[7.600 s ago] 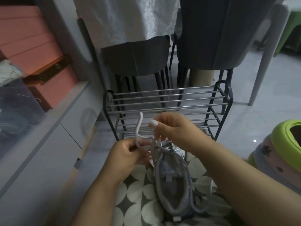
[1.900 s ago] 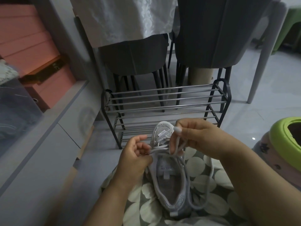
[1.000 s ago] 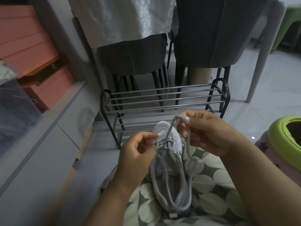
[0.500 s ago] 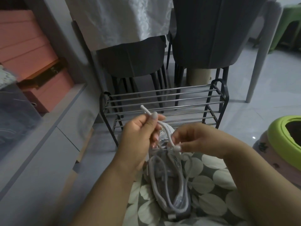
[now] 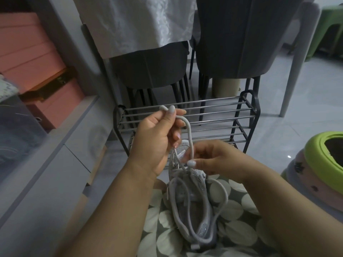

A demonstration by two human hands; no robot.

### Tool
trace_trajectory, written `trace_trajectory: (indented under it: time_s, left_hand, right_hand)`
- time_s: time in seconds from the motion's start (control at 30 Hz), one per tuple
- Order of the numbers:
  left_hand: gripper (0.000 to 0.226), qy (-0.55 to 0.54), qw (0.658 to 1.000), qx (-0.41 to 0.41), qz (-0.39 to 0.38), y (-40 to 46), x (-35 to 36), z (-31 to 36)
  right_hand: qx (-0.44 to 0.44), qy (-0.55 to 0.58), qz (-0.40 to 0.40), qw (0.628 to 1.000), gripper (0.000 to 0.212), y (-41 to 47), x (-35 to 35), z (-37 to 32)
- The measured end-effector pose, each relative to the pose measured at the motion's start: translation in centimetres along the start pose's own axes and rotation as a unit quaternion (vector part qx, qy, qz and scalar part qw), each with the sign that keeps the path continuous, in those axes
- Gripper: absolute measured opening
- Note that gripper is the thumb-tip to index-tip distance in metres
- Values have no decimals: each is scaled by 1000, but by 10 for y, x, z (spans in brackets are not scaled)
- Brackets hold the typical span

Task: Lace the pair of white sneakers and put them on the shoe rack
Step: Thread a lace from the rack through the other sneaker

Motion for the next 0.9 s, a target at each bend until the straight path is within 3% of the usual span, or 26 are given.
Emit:
trace_trajectory:
  time_s: [0.17,0.27,0.37,0.5,0.57,0.77,0.9]
  left_hand:
    - [25,-15,1000,-2,-22,3,4,2]
    - [26,97,994,-40,19,0,-7,-9]
    - [24,278,952,-89,91,-11,-28,-33]
    - [29,383,899,-191,91,-39,-29,-76]
    - [32,425,879,-189,106,-46,-26,-84]
    - [26,443,875,-150,122,-58,-8,-89]
    - [19,276,927,-226,114,-63,-8,-109]
  right_hand:
    - [23,-29,25,999,26,-5,-8,10]
    - [27,61,78,995,20,-7,-16,18]
    - [45,126,133,982,19,-9,-24,26]
    - [60,145,172,972,12,-12,-29,29]
    - [61,134,176,973,15,-12,-28,29]
    - [65,78,188,977,18,-12,-29,30]
    - [84,0,179,980,22,-13,-30,30]
Point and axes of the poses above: each hand's wrist, its own y-axis towards the middle knuckle, its own x-axis out of the palm, z = x × y, the point moved 7 cm from there along y, towards the middle knuckle, and after that the axes turned 7 degrees about -x, right-handed, at the moved point
